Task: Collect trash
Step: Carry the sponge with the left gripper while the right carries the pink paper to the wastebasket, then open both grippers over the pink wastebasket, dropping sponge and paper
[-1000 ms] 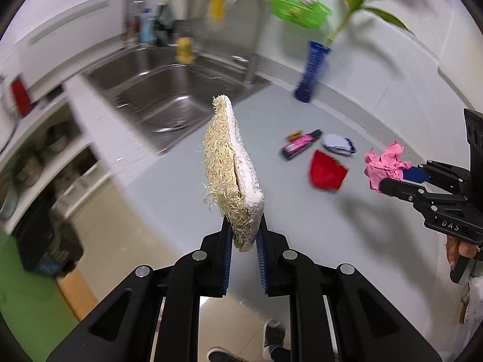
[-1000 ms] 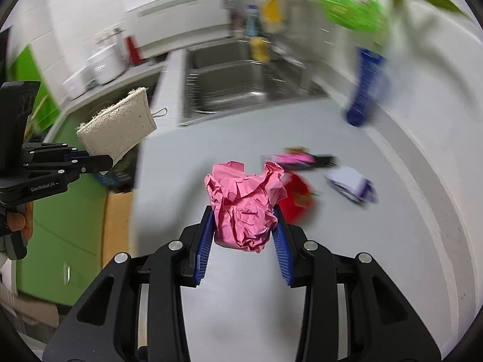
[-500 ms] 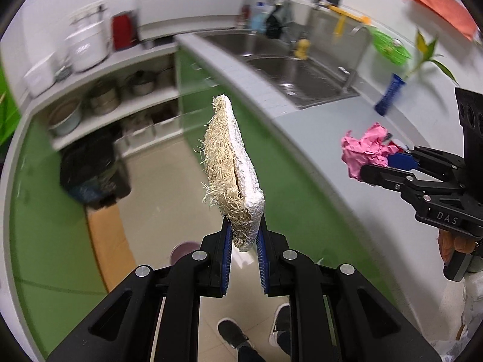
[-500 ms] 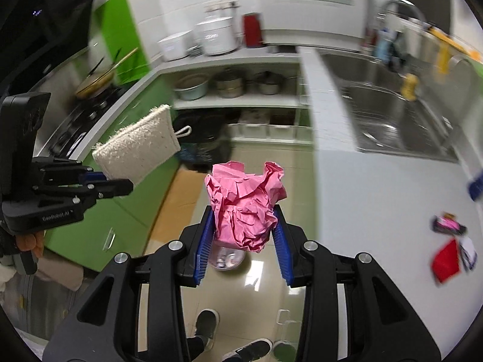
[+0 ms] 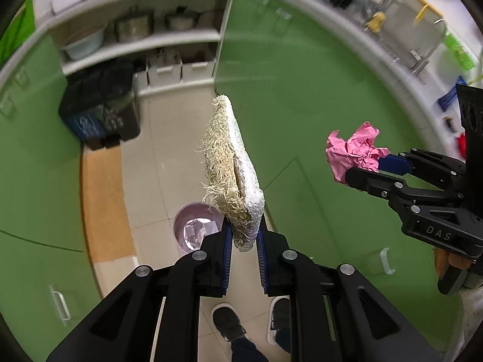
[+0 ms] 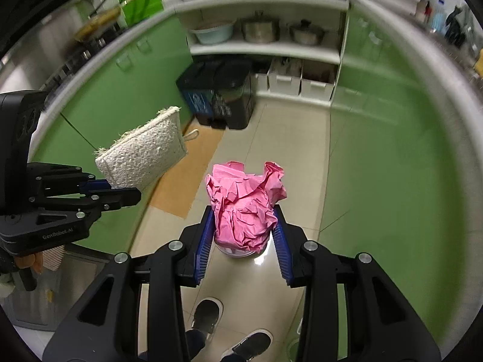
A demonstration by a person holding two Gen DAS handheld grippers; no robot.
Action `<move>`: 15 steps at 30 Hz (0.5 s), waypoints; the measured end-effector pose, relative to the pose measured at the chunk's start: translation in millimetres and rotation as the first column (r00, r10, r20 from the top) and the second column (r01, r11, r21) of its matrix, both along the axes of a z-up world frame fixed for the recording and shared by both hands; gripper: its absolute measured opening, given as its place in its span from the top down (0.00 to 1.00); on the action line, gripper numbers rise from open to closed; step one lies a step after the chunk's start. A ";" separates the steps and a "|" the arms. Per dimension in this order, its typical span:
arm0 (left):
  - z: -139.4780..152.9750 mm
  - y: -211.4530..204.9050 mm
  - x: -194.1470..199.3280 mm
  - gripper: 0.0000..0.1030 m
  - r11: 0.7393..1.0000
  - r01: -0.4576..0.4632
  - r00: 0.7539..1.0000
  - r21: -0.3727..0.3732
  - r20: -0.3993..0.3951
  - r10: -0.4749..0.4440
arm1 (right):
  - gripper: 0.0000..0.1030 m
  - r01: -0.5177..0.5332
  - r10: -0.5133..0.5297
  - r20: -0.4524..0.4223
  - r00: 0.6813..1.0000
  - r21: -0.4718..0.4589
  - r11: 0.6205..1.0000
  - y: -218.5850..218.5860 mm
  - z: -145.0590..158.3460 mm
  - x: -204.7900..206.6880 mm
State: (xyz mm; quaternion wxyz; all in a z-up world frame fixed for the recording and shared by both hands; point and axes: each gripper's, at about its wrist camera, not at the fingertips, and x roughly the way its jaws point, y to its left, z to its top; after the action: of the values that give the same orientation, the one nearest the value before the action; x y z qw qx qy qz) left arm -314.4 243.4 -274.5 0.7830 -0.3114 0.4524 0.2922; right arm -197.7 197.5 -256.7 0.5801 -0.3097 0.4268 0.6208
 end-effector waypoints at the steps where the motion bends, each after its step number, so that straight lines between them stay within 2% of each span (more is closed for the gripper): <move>1: -16.6 5.0 -3.3 0.84 1.000 -0.006 1.000 -0.005 0.000 0.006 | 0.63 0.001 -0.001 0.000 1.000 -0.003 1.000 3.1 -13.8 -1.8; 3: -51.0 15.9 -5.4 0.84 1.000 -0.017 1.000 -0.020 0.003 0.017 | 0.63 0.009 -0.009 0.001 1.000 -0.011 1.000 14.4 -49.7 -3.6; 7: -110.1 33.5 -7.0 0.83 0.999 -0.022 1.000 -0.041 0.017 0.022 | 0.63 0.015 -0.015 0.007 1.000 -0.030 0.999 31.1 -101.0 -0.6; 8: -120.7 36.5 -6.3 0.71 0.999 -0.022 0.999 -0.047 0.024 0.023 | 0.63 0.018 -0.017 0.012 1.000 -0.038 0.999 35.5 -112.7 0.3; 9: -133.4 42.3 -6.2 0.54 0.998 -0.027 0.999 -0.064 0.032 0.029 | 0.63 0.022 -0.021 0.014 1.000 -0.045 0.999 39.3 -122.5 1.4; 10: -141.5 44.9 -6.7 0.04 0.997 -0.043 0.999 -0.062 0.031 0.045 | 0.63 0.024 -0.024 0.015 1.000 -0.049 0.998 42.0 -130.3 2.3; 15: -161.2 59.4 -10.4 0.05 0.993 -0.090 0.996 -0.072 0.020 0.091 | 0.63 0.003 -0.001 0.022 1.000 -0.080 0.997 50.5 -157.5 -0.9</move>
State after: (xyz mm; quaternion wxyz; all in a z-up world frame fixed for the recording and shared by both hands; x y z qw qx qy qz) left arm -324.9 302.8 -435.7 0.7626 -0.3625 0.4387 0.3075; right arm -198.6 248.0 -414.2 0.5725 -0.3389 0.4454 0.5991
